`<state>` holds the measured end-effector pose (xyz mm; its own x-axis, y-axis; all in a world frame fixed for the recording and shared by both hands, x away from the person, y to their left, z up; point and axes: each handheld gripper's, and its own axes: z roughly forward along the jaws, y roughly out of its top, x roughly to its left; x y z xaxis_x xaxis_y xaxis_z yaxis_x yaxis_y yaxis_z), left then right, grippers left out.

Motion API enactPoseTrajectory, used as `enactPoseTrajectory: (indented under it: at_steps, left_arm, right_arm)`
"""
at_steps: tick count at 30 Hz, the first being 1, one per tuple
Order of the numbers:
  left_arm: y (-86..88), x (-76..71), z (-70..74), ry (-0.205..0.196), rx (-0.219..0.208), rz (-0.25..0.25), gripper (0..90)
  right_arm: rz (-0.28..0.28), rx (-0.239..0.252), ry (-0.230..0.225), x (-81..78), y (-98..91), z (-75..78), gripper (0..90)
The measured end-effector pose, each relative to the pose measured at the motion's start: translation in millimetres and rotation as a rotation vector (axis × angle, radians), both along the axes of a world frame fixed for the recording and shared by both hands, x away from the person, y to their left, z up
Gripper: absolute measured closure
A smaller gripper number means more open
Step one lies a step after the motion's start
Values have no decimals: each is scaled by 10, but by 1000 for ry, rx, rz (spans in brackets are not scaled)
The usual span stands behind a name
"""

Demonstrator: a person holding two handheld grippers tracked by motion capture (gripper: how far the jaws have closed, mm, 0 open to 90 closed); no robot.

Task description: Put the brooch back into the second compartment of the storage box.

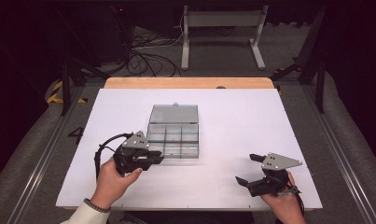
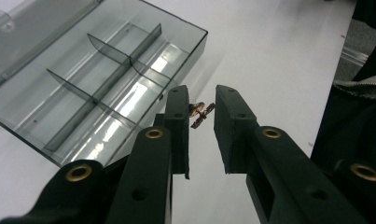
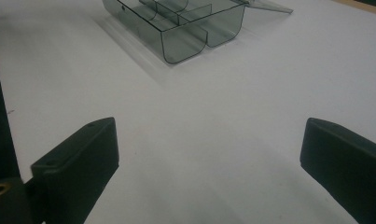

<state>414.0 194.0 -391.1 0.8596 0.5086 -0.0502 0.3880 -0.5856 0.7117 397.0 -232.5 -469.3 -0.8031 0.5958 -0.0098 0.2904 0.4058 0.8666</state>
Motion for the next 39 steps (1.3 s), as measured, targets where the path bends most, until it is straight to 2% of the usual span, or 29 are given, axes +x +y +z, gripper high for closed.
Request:
enactPoseTrajectory:
  at_steps: [3,13,16,27,39]
  left_arm:
    - [-9,23,24,-10,-8,3,756]
    - [-71,147,91,-8,-67,5,756]
    - [-89,186,104,-17,-71,6,756]
    - [-166,364,68,-13,-119,29,756]
    - [-230,565,0,0,-150,72,756]
  right_arm:
    - [-1,-2,-1,-1,-1,1,48]
    - [0,0,0,0,-2,0,48]
    - [1,0,-1,-1,-3,1,48]
    - [2,2,0,0,-6,0,48]
    - [3,5,0,1,-6,-2,48]
